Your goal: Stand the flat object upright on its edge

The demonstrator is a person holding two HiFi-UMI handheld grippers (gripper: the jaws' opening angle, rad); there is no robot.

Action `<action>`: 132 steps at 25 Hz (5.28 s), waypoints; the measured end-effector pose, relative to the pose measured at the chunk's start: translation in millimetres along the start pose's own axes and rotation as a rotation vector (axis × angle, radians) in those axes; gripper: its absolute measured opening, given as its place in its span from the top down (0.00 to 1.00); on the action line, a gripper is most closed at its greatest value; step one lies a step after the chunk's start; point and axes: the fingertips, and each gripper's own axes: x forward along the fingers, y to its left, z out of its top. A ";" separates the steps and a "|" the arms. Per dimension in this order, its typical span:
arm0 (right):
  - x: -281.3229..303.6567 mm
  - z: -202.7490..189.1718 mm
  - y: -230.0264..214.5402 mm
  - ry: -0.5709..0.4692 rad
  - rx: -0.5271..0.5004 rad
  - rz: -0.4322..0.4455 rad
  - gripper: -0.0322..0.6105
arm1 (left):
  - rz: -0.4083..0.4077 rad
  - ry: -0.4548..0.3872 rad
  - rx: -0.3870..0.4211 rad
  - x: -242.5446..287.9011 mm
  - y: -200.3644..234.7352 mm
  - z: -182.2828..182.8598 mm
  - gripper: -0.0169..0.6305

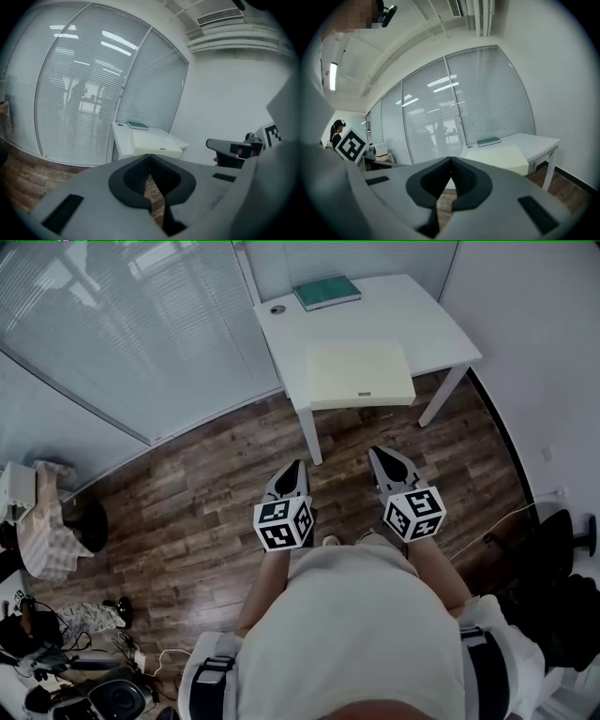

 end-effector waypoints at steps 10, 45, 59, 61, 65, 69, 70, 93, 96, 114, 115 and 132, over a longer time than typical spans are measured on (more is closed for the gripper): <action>6.1 3.6 4.8 -0.010 0.051 0.002 0.92 | 0.006 -0.005 -0.020 -5.3 11.8 1.1 0.94; 113.8 5.5 -110.0 -0.025 0.251 -0.064 0.92 | 0.061 0.022 -0.015 106.6 35.2 38.1 0.94; 130.4 -41.3 -173.5 -0.109 0.660 -0.121 0.92 | 0.033 0.045 -0.015 142.8 32.6 33.0 0.94; 130.5 -47.2 -179.7 -0.120 0.709 -0.124 0.91 | 0.028 0.050 -0.011 145.3 31.1 32.4 0.94; 133.8 -60.3 -189.8 -0.151 0.845 -0.103 0.74 | 0.020 0.058 -0.010 153.5 29.0 31.0 0.94; 134.4 -68.6 -195.3 -0.193 0.965 -0.078 0.59 | 0.016 0.062 -0.008 156.0 27.1 30.7 0.94; 134.4 -71.3 -196.7 -0.198 0.992 -0.072 0.55 | 0.015 0.064 -0.008 156.3 26.3 30.2 0.94; 186.0 -115.1 -257.7 -0.339 1.282 -0.199 0.26 | 0.033 0.096 -0.003 177.4 33.3 27.7 0.94; 197.2 -113.6 -268.0 -0.348 1.294 -0.206 0.26 | 0.040 0.099 -0.007 185.7 35.7 30.8 0.94; 219.7 -95.3 -283.7 -0.378 1.255 -0.125 0.44 | 0.066 0.089 0.014 214.3 39.3 53.6 0.94; 219.5 -95.5 -283.8 -0.378 1.263 -0.121 0.46 | 0.065 0.088 0.015 215.7 38.4 54.7 0.94; 214.9 -64.0 -285.5 -0.278 1.215 -0.119 0.52 | 0.063 0.067 0.000 212.2 29.5 73.1 0.94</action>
